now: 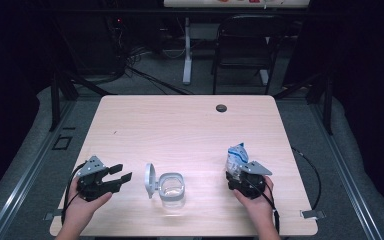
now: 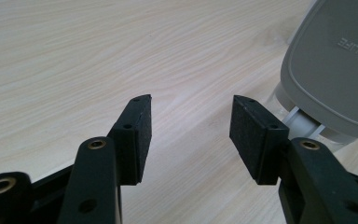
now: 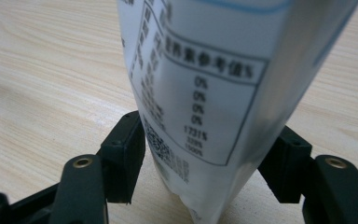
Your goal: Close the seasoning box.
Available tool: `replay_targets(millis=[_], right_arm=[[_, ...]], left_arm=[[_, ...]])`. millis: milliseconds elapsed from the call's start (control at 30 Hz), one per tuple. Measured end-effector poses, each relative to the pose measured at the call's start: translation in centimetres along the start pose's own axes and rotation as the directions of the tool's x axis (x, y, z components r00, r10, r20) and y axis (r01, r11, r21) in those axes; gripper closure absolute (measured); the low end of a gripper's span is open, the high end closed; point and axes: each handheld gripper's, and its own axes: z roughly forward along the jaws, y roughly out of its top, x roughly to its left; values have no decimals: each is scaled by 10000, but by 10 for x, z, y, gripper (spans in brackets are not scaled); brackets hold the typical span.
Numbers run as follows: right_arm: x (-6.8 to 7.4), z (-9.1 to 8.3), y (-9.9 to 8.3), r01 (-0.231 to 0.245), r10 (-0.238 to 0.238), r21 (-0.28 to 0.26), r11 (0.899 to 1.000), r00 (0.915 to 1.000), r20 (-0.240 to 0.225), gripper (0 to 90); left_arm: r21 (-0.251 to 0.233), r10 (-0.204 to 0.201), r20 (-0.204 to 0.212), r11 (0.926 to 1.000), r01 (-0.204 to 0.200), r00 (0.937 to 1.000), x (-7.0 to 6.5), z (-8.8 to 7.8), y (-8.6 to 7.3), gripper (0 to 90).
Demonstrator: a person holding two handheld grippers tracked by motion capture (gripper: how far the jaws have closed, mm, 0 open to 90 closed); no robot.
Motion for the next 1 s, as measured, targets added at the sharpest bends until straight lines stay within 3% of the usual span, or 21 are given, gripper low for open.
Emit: replay_targets(millis=[1000], right_arm=[[-2,4,-5,-82,80,-237,9997,9999,-91,420]], left_arm=[[114,-21,-18,9999,21,10000,1,-1,0,495]])
